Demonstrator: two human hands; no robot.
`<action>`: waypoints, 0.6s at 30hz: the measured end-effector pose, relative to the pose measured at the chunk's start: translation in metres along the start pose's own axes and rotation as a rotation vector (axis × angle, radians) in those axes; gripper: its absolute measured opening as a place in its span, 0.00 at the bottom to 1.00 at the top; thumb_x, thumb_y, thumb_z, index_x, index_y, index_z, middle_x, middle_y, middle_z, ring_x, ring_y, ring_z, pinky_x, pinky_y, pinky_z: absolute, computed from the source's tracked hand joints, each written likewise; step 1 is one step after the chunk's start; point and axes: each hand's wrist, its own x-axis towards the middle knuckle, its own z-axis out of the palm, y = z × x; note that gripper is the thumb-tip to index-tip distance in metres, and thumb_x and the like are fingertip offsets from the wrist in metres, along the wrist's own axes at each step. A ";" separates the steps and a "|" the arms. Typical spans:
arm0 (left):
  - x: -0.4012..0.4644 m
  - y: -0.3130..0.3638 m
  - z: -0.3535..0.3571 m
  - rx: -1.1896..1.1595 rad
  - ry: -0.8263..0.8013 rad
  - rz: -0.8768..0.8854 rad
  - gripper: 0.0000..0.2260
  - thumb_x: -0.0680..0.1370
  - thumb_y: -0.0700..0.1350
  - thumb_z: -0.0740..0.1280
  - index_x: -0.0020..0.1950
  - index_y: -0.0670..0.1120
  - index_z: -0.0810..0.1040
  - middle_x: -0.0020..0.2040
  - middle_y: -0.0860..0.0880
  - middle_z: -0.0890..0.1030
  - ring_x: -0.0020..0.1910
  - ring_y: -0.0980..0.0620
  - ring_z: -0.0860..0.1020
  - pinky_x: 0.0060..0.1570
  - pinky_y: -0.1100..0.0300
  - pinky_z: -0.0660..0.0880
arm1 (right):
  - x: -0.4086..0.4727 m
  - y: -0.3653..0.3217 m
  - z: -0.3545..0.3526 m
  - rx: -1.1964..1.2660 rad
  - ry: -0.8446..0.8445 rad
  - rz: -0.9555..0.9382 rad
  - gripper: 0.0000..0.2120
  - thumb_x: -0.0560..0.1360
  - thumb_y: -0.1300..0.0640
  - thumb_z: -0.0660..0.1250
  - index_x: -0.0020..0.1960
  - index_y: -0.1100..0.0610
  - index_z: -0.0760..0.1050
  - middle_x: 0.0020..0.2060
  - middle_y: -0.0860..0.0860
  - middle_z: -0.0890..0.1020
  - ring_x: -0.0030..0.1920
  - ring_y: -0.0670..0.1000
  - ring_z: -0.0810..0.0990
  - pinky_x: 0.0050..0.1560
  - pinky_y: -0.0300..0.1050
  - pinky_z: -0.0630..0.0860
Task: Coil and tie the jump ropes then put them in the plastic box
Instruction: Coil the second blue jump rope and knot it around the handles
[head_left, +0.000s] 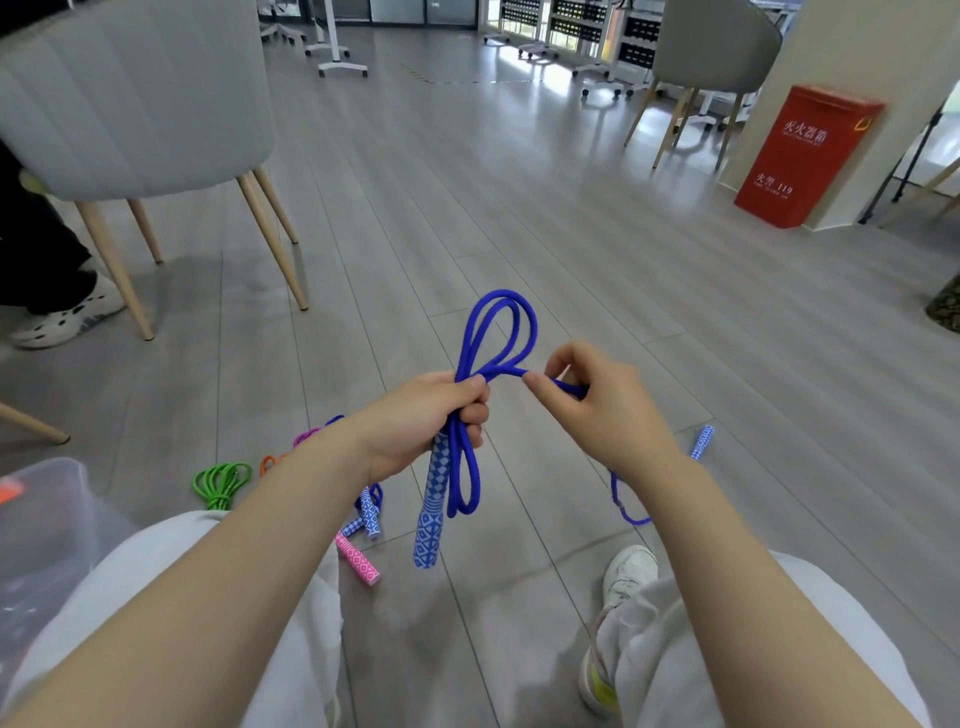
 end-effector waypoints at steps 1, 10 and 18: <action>0.001 0.001 -0.003 -0.036 0.026 0.024 0.08 0.84 0.44 0.58 0.47 0.43 0.72 0.30 0.51 0.69 0.31 0.52 0.70 0.44 0.58 0.73 | 0.001 0.002 -0.003 0.000 0.005 0.014 0.13 0.74 0.41 0.67 0.42 0.50 0.72 0.28 0.46 0.74 0.30 0.46 0.71 0.32 0.41 0.69; 0.015 0.010 -0.048 -0.424 0.491 0.271 0.13 0.84 0.46 0.56 0.40 0.46 0.69 0.25 0.54 0.68 0.25 0.56 0.69 0.40 0.60 0.70 | 0.006 0.021 -0.033 0.074 0.140 0.135 0.06 0.76 0.50 0.68 0.42 0.49 0.75 0.36 0.44 0.79 0.37 0.43 0.75 0.36 0.38 0.68; 0.017 0.004 -0.041 -0.483 0.476 0.157 0.13 0.83 0.49 0.58 0.41 0.46 0.71 0.26 0.53 0.69 0.28 0.54 0.69 0.38 0.60 0.72 | 0.007 -0.009 -0.009 0.457 0.170 0.195 0.05 0.78 0.58 0.65 0.44 0.51 0.76 0.36 0.48 0.80 0.31 0.40 0.73 0.35 0.34 0.70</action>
